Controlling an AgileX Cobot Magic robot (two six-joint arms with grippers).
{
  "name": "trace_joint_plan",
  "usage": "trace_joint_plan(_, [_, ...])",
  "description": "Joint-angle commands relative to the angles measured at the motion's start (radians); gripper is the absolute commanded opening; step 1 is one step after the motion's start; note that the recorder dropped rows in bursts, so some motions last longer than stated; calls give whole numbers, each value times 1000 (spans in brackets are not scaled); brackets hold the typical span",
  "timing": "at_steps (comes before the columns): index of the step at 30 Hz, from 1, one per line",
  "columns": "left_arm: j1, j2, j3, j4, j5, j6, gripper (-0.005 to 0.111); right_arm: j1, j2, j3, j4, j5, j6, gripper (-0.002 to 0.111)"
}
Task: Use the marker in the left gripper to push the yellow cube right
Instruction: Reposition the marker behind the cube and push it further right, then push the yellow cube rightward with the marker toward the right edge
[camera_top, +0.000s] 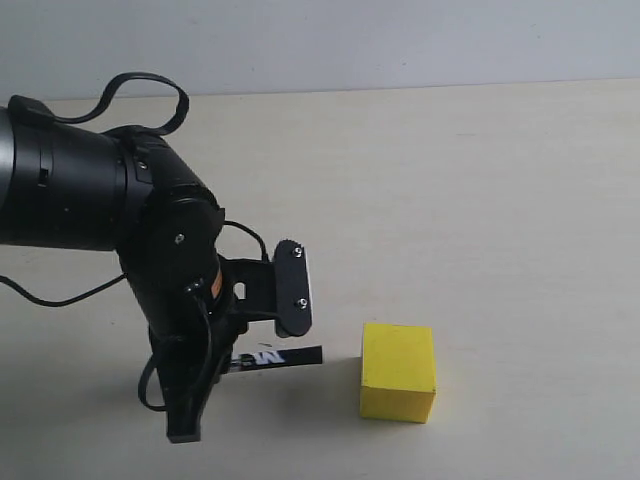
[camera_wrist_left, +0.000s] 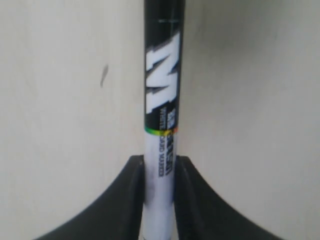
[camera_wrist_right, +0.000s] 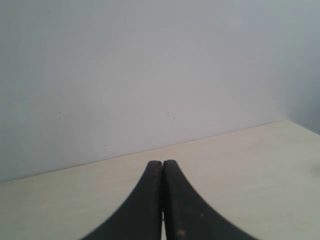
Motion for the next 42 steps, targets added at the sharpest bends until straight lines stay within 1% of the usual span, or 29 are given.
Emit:
trace_joint_plan(1, [12,-2,-5,46,82,18,0,2,-6,5,-7,-6,-5,0])
trace_joint_plan(6, [12,-2,-5,48,56,23,0,2,-6,5,-7,-6,-5,0])
trace_joint_plan(15, [12,-2,-5,61,52,190,0,2,-6,5,-7,-3,-5,0])
trace_joint_plan(19, [12,-2,-5,57,52,192,0,2,-6,5,-7,-3,-5,0])
trace_joint_plan(22, [12,-2,-10,24,52,192,0,2,-6,5,-7,-3,-5,0])
trace_joint_plan(24, [12,0,-22,-4,54,200,0,2,-6,5,-7,-3,-5,0])
trace_joint_plan(28, [10,16,-59,-9,58,201,0,2,-6,5,-3,-3,-5,0])
trace_joint_plan(33, [8,69,-95,-10,103,199,0,2,-6,5,-3,-3,-5,0])
trace_joint_plan(36, [-5,86,-110,-10,106,202,0,2,-6,5,-3,-3,-5,0])
trace_joint_plan(40, [-50,95,-152,-13,64,199,0,2,-6,5,-3,-3,-5,0])
trace_joint_plan(42, [-81,112,-190,-42,46,197,0,2,-6,5,-3,-3,-5,0])
